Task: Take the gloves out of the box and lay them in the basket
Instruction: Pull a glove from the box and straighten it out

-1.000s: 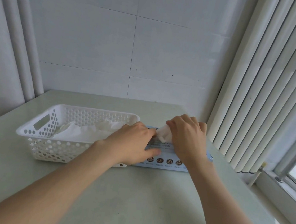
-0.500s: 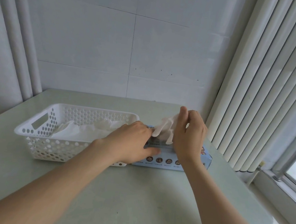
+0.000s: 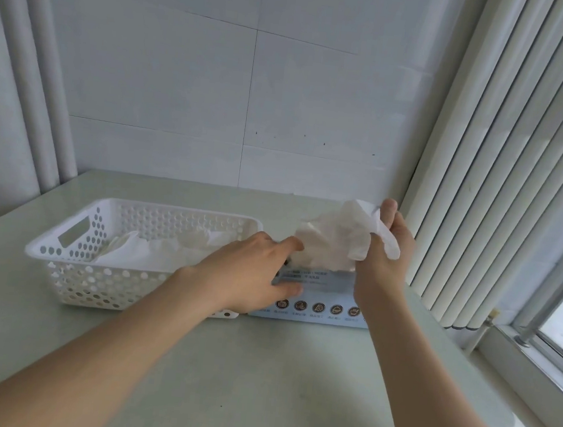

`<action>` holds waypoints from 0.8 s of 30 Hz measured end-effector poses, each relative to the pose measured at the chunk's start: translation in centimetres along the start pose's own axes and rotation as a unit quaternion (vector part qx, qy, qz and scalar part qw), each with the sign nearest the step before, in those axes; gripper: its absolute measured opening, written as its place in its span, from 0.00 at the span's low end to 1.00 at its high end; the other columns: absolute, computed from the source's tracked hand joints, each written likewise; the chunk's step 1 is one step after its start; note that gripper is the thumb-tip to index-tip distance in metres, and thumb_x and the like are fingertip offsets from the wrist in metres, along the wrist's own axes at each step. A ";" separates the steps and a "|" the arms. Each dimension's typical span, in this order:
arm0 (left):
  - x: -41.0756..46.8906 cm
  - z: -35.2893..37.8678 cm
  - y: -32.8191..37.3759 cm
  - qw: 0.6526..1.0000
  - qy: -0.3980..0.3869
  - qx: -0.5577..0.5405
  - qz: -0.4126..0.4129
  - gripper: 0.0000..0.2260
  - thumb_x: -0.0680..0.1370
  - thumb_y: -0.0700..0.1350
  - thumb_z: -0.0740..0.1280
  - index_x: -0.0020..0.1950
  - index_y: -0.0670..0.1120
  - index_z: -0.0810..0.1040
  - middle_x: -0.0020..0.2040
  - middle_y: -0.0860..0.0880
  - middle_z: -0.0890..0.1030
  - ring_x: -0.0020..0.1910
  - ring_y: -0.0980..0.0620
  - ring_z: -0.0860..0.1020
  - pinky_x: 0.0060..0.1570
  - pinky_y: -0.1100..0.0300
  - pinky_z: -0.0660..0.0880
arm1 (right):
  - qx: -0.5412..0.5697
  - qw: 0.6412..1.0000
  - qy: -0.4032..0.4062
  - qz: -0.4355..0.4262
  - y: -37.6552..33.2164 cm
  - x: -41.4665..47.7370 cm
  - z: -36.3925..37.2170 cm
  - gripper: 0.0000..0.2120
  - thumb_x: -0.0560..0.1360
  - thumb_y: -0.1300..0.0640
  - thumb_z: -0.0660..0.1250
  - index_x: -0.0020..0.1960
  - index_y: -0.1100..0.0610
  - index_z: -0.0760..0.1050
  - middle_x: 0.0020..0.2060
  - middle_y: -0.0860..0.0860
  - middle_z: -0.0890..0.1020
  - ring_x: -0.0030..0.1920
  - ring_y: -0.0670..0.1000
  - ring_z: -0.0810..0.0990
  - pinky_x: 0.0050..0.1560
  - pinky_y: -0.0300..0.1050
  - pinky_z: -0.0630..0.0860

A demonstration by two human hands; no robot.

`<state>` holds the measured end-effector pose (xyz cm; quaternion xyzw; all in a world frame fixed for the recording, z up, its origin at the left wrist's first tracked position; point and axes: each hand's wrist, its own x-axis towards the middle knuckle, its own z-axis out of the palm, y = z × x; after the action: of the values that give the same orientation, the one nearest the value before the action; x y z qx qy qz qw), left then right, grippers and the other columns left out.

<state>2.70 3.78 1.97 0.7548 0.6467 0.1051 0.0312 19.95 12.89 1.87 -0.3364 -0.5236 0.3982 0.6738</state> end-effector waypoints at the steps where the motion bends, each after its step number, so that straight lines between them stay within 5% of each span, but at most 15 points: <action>1: 0.1 0.0 -0.1 1.000 -0.003 0.006 -0.004 0.28 0.83 0.64 0.63 0.80 0.56 0.63 0.67 0.51 0.73 0.64 0.51 0.72 0.61 0.50 0.75 | 0.008 1.000 -0.006 -0.010 -0.3 -0.1 0.1 0.23 0.88 0.44 0.56 0.41 0.58 0.63 0.34 0.50 0.64 0.35 0.50 0.63 0.35 0.43 0.63; 7: 0.5 0.4 -0.9 0.999 -0.002 -0.032 -0.019 0.19 0.82 0.66 0.58 0.65 0.57 0.76 0.54 0.54 0.73 0.53 0.50 0.79 0.54 0.48 0.80 | 0.062 0.997 -0.027 -0.046 -2.4 -1.1 0.0 0.24 0.88 0.45 0.55 0.53 0.68 0.66 0.39 0.60 0.66 0.39 0.48 0.68 0.36 0.35 0.71; 11: 0.4 -0.6 -0.4 0.997 0.005 -0.072 -0.028 0.21 0.83 0.58 0.61 0.74 0.54 0.72 0.66 0.54 0.76 0.69 0.50 0.72 0.71 0.48 0.69 | 0.007 0.997 -0.050 -0.062 -2.6 -1.3 0.2 0.14 0.90 0.52 0.54 0.51 0.61 0.66 0.33 0.46 0.70 0.31 0.43 0.69 0.30 0.37 0.70; 13: 0.2 -1.4 -0.3 0.992 0.041 -0.118 -0.023 0.24 0.80 0.60 0.63 0.74 0.55 0.72 0.70 0.57 0.76 0.72 0.52 0.71 0.74 0.47 0.65 | -0.015 0.996 -0.069 -0.053 -2.3 -1.8 0.6 0.15 0.89 0.51 0.55 0.52 0.63 0.67 0.38 0.47 0.72 0.37 0.46 0.71 0.35 0.42 0.73; 16: -0.1 -2.4 -0.4 0.940 0.096 -0.327 -0.010 0.22 0.75 0.57 0.60 0.65 0.48 0.77 0.56 0.58 0.80 0.57 0.57 0.76 0.62 0.50 0.72 | 0.000 0.996 -0.092 -0.007 -1.8 -2.2 1.1 0.18 0.89 0.48 0.55 0.54 0.64 0.68 0.43 0.52 0.71 0.43 0.51 0.69 0.42 0.49 0.71; 18: 0.1 -3.0 -0.4 0.890 0.120 -0.439 -0.004 0.21 0.74 0.51 0.58 0.58 0.39 0.77 0.50 0.43 0.78 0.49 0.48 0.74 0.54 0.45 0.72 | 0.008 0.992 -0.120 0.027 -1.4 -2.2 1.3 0.16 0.89 0.48 0.57 0.51 0.59 0.69 0.42 0.52 0.72 0.44 0.51 0.70 0.45 0.50 0.72; 20: 0.4 -3.4 -0.3 0.852 0.132 -0.506 -0.001 0.16 0.73 0.52 0.59 0.45 0.39 0.74 0.48 0.36 0.77 0.48 0.44 0.72 0.57 0.41 0.73 | 0.017 0.987 -0.151 0.055 -1.1 -2.1 1.3 0.09 0.86 0.53 0.60 0.48 0.55 0.70 0.40 0.49 0.75 0.39 0.51 0.74 0.45 0.47 0.76; 22: 0.6 -3.3 -0.1 0.837 0.156 -0.524 -0.031 0.20 0.76 0.57 0.63 0.40 0.39 0.70 0.38 0.38 0.73 0.43 0.48 0.72 0.56 0.39 0.75 | 0.012 0.983 -0.171 0.072 -1.1 -2.3 1.2 0.08 0.85 0.65 0.59 0.49 0.57 0.71 0.37 0.47 0.75 0.33 0.45 0.77 0.36 0.37 0.76; 24: 0.7 -2.9 -0.1 0.834 0.200 -0.510 -0.069 0.20 0.80 0.58 0.67 0.41 0.41 0.77 0.35 0.47 0.74 0.39 0.51 0.74 0.49 0.49 0.76 | -0.003 0.972 -0.219 0.084 -1.7 -2.8 1.3 0.09 0.83 0.67 0.59 0.47 0.61 0.74 0.32 0.48 0.75 0.28 0.42 0.75 0.29 0.33 0.72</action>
<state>2.17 4.25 4.92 0.5478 0.5436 0.5664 0.2891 18.58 9.69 2.41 -0.2858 -0.6300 0.5154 0.5057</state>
